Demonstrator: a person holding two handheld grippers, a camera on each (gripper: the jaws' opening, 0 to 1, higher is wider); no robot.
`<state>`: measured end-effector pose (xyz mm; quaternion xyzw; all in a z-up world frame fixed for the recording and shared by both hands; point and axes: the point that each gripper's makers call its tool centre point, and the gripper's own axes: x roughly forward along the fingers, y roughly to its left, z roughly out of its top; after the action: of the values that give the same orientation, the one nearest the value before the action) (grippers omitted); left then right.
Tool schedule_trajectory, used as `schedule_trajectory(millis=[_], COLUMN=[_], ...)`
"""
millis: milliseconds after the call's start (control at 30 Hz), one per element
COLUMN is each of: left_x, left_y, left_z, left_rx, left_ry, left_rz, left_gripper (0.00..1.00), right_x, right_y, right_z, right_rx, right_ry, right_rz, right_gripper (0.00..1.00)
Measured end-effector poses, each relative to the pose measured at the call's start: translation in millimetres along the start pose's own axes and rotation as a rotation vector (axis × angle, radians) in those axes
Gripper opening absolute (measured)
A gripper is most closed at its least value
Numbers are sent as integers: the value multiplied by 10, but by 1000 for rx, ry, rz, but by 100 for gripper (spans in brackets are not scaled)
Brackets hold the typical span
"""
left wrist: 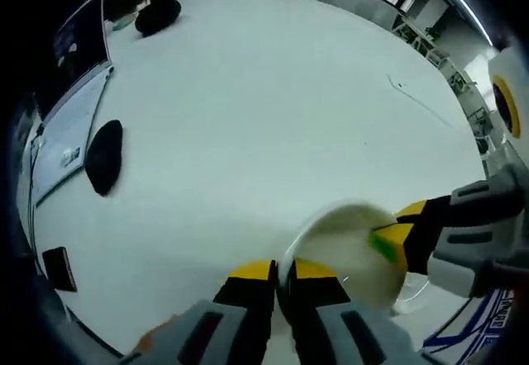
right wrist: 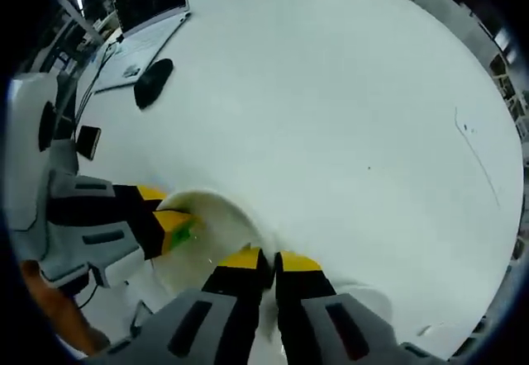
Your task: Tidy tabletop coffee trays, cups and spoons，present forward
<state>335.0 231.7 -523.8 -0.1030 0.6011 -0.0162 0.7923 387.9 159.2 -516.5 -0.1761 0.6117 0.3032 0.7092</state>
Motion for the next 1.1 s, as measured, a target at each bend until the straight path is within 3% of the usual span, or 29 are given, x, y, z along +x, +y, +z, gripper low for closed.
schedule_trajectory(millis=[367, 433, 600, 933, 1100], left_x=[-34, -23, -21, 17, 33], left_y=[-377, -457, -659, -1100, -1243], left_z=[82, 167, 206, 4, -103], left_rx=[49, 59, 91, 150, 169], left_ry=[-5, 0, -1, 24, 36], left_rz=[-33, -40, -49, -73, -79], left_gripper=[9, 9, 9, 9, 9], right_x=[-226, -261, -366, -454, -486], right_y=[-316, -379, -535, -838, -891], right_z=[-164, -202, -360, -659, -844], right_rx=[36, 42, 71, 127, 141], right_ry=[-6, -8, -14, -6, -9], right_rz=[-18, -24, -34, -44, -45], right_gripper=[7, 7, 7, 7, 7])
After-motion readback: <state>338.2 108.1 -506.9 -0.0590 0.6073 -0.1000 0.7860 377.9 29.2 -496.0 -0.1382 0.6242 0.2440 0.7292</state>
